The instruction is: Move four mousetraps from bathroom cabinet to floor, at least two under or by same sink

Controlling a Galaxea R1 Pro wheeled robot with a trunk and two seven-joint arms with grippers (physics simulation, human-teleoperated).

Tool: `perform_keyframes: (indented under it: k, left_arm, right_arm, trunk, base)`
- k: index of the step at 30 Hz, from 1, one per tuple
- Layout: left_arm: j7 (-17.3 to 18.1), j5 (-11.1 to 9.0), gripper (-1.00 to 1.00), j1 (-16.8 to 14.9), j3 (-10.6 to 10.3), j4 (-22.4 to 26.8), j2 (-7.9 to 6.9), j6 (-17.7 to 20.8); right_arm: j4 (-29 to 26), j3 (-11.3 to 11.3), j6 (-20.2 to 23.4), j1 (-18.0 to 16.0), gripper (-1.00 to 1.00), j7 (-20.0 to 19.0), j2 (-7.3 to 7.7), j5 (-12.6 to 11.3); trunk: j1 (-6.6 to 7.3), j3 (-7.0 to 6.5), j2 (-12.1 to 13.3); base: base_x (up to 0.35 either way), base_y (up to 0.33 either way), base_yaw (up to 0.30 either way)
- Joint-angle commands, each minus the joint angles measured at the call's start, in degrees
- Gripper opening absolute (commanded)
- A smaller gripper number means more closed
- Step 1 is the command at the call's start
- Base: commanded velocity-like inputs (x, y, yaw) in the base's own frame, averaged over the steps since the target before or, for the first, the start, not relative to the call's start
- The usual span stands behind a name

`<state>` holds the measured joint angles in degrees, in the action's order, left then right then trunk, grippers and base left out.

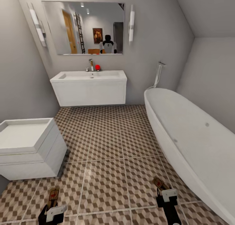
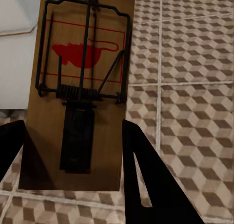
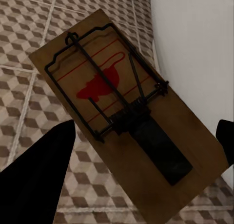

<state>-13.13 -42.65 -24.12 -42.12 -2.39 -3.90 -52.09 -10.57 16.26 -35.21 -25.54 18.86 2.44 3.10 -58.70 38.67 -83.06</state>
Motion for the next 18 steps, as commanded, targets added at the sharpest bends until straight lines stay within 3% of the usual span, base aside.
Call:
perform_keyframes:
  k: [1, 12, 18]
  left_arm:
    - [-0.6, 0.2, -1.0, 0.0, -0.4, -0.1, 0.03, -0.1]
    - [-0.6, 0.2, -1.0, 0.0, -0.5, -0.1, 0.03, -0.1]
    - [-0.6, 0.2, -1.0, 0.0, -0.5, -0.1, 0.03, -0.1]
  right_arm:
    - [0.0, 0.3, 0.1, 0.0, -1.0, 0.6, 0.02, 0.3]
    - [0.0, 0.3, 0.1, 0.0, -1.0, 0.6, 0.02, 0.3]
    - [0.0, 0.3, 0.1, 0.0, -1.0, 0.6, 0.02, 0.3]
  trunk:
    - [-0.03, 0.05, 0.0]
    - [-0.03, 0.05, 0.0]
    - [-0.03, 0.05, 0.0]
  base:
    - [0.337, -0.083, 0.009]
    - [0.337, -0.083, 0.209]
    - [0.336, -0.063, 0.057]
